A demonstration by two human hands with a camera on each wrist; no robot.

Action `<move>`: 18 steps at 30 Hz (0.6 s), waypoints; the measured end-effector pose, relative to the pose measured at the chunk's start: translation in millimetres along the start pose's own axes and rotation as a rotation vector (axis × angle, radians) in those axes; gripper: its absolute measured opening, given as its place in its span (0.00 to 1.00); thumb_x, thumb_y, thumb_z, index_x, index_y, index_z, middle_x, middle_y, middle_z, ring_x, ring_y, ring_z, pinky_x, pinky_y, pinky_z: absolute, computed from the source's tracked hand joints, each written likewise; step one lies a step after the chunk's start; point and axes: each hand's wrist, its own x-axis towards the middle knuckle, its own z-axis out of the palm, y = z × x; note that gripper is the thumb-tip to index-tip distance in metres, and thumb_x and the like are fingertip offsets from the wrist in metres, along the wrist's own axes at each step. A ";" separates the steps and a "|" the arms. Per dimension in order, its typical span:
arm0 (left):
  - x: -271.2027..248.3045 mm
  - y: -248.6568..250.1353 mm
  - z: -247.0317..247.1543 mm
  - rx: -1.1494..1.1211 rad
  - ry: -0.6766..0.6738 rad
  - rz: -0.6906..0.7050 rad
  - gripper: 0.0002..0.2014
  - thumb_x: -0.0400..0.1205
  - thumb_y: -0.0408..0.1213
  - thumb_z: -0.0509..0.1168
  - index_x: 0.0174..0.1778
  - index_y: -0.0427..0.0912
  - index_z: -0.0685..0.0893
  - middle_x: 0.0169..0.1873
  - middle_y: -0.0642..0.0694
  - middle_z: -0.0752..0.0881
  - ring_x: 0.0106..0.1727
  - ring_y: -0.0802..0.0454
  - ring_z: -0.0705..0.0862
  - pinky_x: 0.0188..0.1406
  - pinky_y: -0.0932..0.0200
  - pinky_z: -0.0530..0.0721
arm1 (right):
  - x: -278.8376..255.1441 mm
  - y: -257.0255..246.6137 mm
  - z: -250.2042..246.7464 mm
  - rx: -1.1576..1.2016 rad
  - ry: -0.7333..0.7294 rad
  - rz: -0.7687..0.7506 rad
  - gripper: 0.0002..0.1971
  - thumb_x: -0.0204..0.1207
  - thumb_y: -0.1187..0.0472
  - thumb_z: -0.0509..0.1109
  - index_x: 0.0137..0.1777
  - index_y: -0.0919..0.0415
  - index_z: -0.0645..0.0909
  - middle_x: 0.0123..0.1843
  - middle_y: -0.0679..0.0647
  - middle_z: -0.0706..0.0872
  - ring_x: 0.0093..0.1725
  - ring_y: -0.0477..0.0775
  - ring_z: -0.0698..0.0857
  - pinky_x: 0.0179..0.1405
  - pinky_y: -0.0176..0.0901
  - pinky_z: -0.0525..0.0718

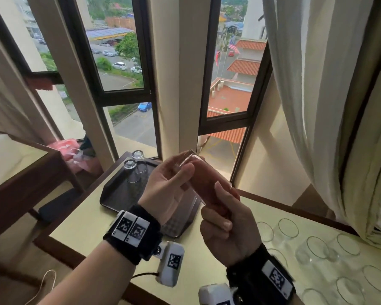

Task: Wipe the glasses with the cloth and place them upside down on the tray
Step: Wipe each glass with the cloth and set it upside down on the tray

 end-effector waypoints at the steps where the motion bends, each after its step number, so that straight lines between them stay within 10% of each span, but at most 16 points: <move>1: -1.0 -0.2 -7.3 0.054 0.019 0.014 0.49 0.65 0.52 0.91 0.75 0.27 0.80 0.63 0.29 0.88 0.63 0.35 0.88 0.65 0.40 0.89 | 4.2 3.9 -0.6 -0.045 0.086 -0.026 0.21 0.82 0.62 0.78 0.75 0.58 0.83 0.56 0.58 0.92 0.14 0.42 0.72 0.09 0.32 0.70; 6: -7.9 6.3 -63.2 0.258 0.164 0.046 0.37 0.67 0.58 0.89 0.69 0.47 0.90 0.61 0.33 0.92 0.66 0.31 0.91 0.72 0.34 0.86 | 26.1 23.2 -12.1 -0.742 0.440 -0.145 0.13 0.73 0.52 0.80 0.55 0.56 0.92 0.46 0.62 0.94 0.26 0.58 0.87 0.19 0.43 0.84; 10: -2.6 20.8 -117.7 0.429 0.309 0.077 0.23 0.74 0.43 0.85 0.65 0.50 0.90 0.59 0.43 0.95 0.64 0.39 0.93 0.63 0.52 0.91 | 45.7 43.3 -41.7 -1.318 0.649 -0.317 0.23 0.70 0.37 0.77 0.58 0.51 0.91 0.47 0.48 0.96 0.50 0.53 0.94 0.54 0.58 0.94; 13: 12.5 25.6 -166.5 0.700 0.355 0.104 0.28 0.68 0.57 0.88 0.63 0.58 0.90 0.59 0.49 0.94 0.58 0.49 0.94 0.60 0.54 0.90 | 61.0 57.2 -67.3 -1.727 0.642 -0.455 0.31 0.76 0.39 0.76 0.79 0.45 0.81 0.82 0.45 0.78 0.84 0.63 0.74 0.85 0.68 0.72; 16: 30.9 21.5 -209.3 0.834 0.362 0.028 0.28 0.70 0.46 0.90 0.64 0.54 0.88 0.57 0.51 0.93 0.55 0.65 0.91 0.53 0.72 0.85 | 75.1 66.0 -66.7 -2.148 0.599 -0.586 0.10 0.77 0.53 0.81 0.57 0.46 0.92 0.95 0.47 0.53 0.92 0.76 0.41 0.84 0.83 0.44; 18: 45.1 14.4 -237.1 0.917 0.364 -0.017 0.28 0.72 0.37 0.89 0.66 0.49 0.87 0.57 0.54 0.92 0.55 0.71 0.89 0.53 0.77 0.82 | 85.2 66.9 -68.8 -2.289 0.463 -0.659 0.02 0.76 0.59 0.79 0.46 0.57 0.91 0.94 0.56 0.59 0.93 0.74 0.44 0.83 0.85 0.41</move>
